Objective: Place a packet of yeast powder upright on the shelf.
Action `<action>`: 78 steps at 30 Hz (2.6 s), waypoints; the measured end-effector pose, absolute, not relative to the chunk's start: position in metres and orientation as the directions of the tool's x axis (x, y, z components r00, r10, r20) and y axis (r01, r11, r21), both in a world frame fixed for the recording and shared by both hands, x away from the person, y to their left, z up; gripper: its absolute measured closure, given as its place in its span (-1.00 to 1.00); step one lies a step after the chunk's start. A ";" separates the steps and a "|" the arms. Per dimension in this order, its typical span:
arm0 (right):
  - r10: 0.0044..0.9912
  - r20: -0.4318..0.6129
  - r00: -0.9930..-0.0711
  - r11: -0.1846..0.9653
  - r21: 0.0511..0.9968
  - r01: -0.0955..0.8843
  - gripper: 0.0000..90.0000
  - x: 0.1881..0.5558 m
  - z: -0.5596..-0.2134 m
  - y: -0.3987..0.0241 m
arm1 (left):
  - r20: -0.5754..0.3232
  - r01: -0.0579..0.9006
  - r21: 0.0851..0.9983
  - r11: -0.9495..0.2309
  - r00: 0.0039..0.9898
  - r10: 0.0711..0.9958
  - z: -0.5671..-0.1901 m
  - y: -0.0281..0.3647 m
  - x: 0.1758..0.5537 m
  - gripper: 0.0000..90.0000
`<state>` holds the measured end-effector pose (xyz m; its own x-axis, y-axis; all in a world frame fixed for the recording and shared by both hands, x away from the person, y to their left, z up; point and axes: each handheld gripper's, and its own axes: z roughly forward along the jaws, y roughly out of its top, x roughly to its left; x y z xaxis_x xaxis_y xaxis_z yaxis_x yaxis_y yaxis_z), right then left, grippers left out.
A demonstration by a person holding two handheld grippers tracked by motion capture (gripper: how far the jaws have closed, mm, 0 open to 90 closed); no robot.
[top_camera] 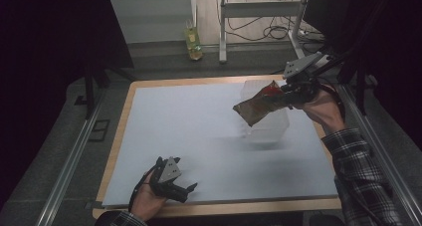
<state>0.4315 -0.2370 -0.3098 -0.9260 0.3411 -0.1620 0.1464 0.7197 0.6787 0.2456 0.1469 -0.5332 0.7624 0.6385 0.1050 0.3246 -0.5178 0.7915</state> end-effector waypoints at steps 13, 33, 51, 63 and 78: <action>0.300 -0.172 -0.938 0.774 0.619 0.134 0.71 0.437 -0.313 -0.274 | 0.124 0.308 0.776 -0.550 0.780 0.613 -0.536 0.141 0.244 -1.00; 0.098 -0.168 -0.981 0.894 0.447 0.012 0.71 0.446 -0.332 -0.247 | 0.118 0.315 0.784 -0.535 0.771 0.626 -0.534 0.145 0.245 -1.00; 0.217 -0.161 -0.963 0.853 0.511 0.106 0.63 0.457 -0.349 -0.230 | 0.125 0.313 0.778 -0.544 0.773 0.623 -0.535 0.144 0.244 -1.00; 0.205 -0.106 -0.973 0.845 0.521 0.121 0.75 0.452 -0.352 -0.231 | 0.120 0.316 0.776 -0.545 0.775 0.621 -0.535 0.144 0.245 -1.00; 0.154 -0.147 -0.977 0.914 0.396 0.085 0.69 0.455 -0.363 -0.225 | 0.121 0.318 0.777 -0.543 0.771 0.625 -0.535 0.144 0.245 -1.00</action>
<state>0.4550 -0.2250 -0.3634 -0.9770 0.1544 -0.1474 0.0847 0.9142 0.3962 0.2449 0.1444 -0.5355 0.7714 0.6247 0.1209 0.3184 -0.5434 0.7768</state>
